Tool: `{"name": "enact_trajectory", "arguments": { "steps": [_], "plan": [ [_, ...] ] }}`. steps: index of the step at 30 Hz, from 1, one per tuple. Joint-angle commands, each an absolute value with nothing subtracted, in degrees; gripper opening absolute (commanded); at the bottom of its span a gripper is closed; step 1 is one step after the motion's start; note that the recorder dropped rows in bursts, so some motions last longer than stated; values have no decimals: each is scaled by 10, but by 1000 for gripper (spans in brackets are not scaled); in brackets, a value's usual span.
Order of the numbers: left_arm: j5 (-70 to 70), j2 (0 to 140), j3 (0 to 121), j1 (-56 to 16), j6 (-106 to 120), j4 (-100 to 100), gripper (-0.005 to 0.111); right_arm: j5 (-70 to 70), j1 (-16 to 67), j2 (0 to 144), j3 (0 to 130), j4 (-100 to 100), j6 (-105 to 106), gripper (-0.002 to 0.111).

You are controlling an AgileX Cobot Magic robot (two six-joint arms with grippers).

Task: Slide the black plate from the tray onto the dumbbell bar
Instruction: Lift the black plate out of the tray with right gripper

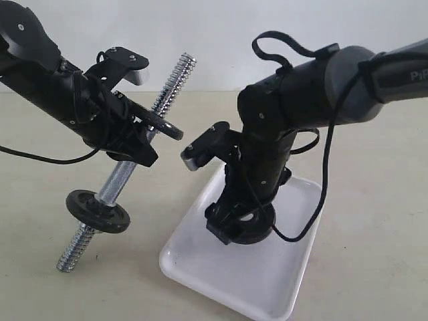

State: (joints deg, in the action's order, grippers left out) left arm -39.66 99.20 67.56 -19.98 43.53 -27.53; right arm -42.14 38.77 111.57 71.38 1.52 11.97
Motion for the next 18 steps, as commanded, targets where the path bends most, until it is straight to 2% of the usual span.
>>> {"name": "enact_trajectory", "arguments": {
  "steps": [1,18],
  "plan": [
    [-367,956,693,-201,434,-304,4,-446,382,1099,749,22,139,0],
    [-371,956,693,-201,434,-284,4,-523,210,1063,795,-241,346,0]
  ]
}}
